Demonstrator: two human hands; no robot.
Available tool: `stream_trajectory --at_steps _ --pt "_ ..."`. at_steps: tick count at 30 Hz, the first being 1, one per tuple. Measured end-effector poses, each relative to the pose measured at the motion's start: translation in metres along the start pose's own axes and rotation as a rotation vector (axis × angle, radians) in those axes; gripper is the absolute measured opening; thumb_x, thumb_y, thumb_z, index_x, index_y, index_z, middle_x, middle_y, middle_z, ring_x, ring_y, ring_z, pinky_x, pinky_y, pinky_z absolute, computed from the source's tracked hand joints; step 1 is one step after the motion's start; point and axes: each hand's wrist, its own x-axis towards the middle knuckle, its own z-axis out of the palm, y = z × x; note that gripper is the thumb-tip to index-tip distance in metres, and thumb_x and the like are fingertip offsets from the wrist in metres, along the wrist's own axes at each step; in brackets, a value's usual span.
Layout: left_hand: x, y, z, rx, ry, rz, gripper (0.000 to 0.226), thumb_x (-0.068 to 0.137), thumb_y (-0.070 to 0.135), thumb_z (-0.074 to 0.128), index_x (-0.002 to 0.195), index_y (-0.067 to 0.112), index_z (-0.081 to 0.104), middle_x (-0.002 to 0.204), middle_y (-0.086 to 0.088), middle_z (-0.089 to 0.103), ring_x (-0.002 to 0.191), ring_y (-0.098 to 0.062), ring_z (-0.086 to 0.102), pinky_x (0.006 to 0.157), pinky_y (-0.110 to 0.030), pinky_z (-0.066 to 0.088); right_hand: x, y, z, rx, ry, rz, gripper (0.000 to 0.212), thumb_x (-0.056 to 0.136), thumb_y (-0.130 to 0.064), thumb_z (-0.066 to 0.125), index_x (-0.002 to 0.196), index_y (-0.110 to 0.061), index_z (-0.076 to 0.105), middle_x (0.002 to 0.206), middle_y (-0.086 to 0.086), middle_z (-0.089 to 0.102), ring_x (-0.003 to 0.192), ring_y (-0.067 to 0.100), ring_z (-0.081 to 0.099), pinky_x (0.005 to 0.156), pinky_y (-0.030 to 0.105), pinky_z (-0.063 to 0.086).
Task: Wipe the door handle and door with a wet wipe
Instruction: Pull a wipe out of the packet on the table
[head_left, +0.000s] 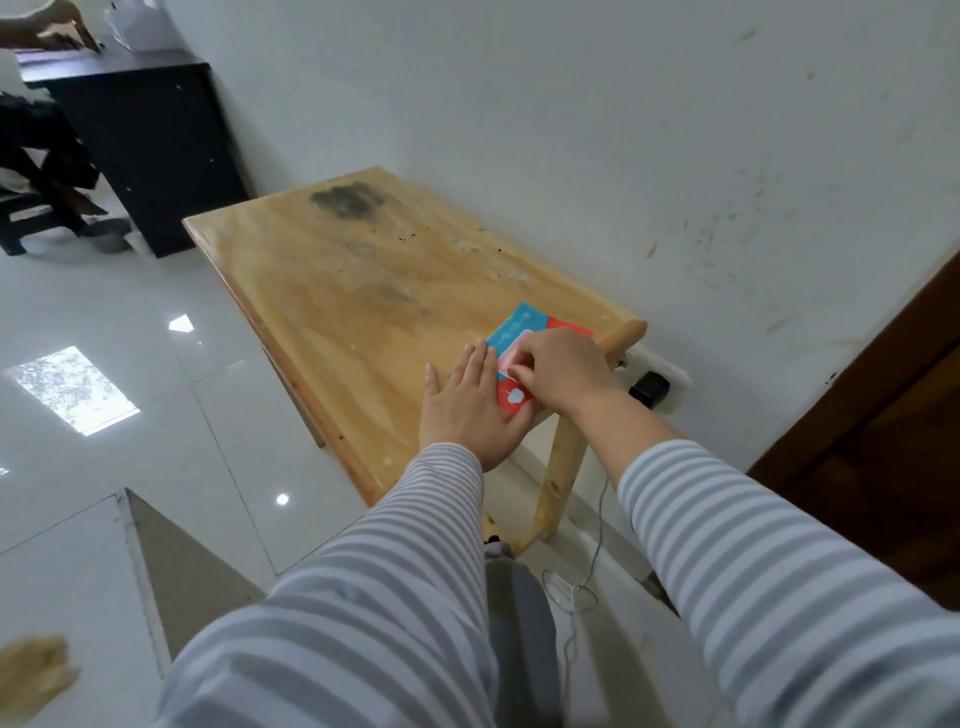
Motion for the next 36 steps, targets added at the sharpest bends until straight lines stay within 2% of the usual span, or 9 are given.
stream_trajectory --at_steps 3,8,14,22,24,27,31,36 --pt "0.000 0.000 -0.001 0.001 -0.006 0.001 0.088 0.091 0.073 0.011 0.157 0.015 -0.002 0.164 0.002 -0.006 0.150 -0.011 -0.007 0.119 -0.050 -0.005 0.001 -0.001 0.000 -0.014 0.008 0.001 0.027 0.094 -0.030 0.047 0.096 -0.016 0.069 0.098 0.005 0.070 0.090 0.023 0.063 0.075 0.035 0.052" --pt "0.000 -0.001 0.001 -0.011 -0.002 0.004 0.088 0.091 0.072 0.011 0.157 0.016 -0.001 0.164 0.003 -0.005 0.150 -0.011 -0.007 0.120 -0.051 -0.003 0.006 -0.002 0.001 -0.011 0.001 0.005 0.026 0.091 -0.025 0.044 0.086 -0.011 0.066 0.090 0.008 0.068 0.083 0.025 0.062 0.062 0.032 0.042" --pt "-0.001 0.000 -0.002 0.019 -0.007 0.008 0.086 0.093 0.070 0.014 0.157 0.014 -0.002 0.164 0.001 -0.005 0.150 -0.013 -0.006 0.120 -0.053 -0.003 0.015 0.015 -0.003 0.150 0.138 0.208 0.023 0.089 -0.033 0.054 0.087 -0.014 0.066 0.091 0.004 0.068 0.083 0.021 0.061 0.074 0.036 0.049" --pt "0.000 0.002 -0.002 0.029 -0.008 -0.001 0.086 0.093 0.070 0.015 0.157 0.015 -0.003 0.164 0.001 -0.005 0.151 -0.014 -0.005 0.119 -0.053 -0.004 0.030 0.023 0.005 0.051 0.084 0.279 0.026 0.089 -0.040 0.057 0.096 -0.017 0.066 0.097 0.003 0.069 0.088 0.022 0.063 0.081 0.038 0.052" --pt "0.000 0.002 -0.001 0.029 -0.005 -0.002 0.086 0.093 0.070 0.015 0.157 0.015 -0.002 0.164 0.001 -0.005 0.151 -0.014 -0.005 0.119 -0.053 -0.005 0.030 0.021 0.007 0.061 0.082 0.262 0.023 0.091 -0.037 0.056 0.098 -0.017 0.064 0.101 0.004 0.067 0.090 0.022 0.063 0.080 0.036 0.051" --pt "0.001 0.002 0.000 0.025 0.002 -0.004 0.086 0.093 0.070 0.015 0.157 0.015 -0.002 0.164 0.001 -0.004 0.150 -0.013 -0.006 0.119 -0.053 -0.005 0.029 0.018 0.011 0.195 0.111 0.125 0.002 0.089 -0.019 0.058 0.090 -0.020 0.059 0.105 0.001 0.063 0.095 0.022 0.058 0.078 0.035 0.048" --pt "0.001 0.001 -0.001 0.028 -0.002 -0.005 0.087 0.093 0.070 0.015 0.157 0.014 -0.002 0.164 0.001 -0.005 0.150 -0.013 -0.007 0.119 -0.053 -0.004 0.028 0.019 0.010 0.218 0.063 0.016 0.019 0.085 -0.006 0.056 0.078 -0.017 0.070 0.100 0.002 0.066 0.096 0.022 0.057 0.080 0.035 0.049" --pt "0.000 0.001 -0.001 0.028 0.002 -0.010 0.087 0.093 0.070 0.014 0.157 0.014 -0.004 0.164 0.001 -0.006 0.150 -0.013 -0.008 0.120 -0.053 -0.003 0.024 0.021 0.001 0.158 0.016 -0.048 0.022 0.084 -0.015 0.052 0.089 -0.016 0.073 0.103 0.001 0.069 0.090 0.018 0.061 0.073 0.027 0.048"
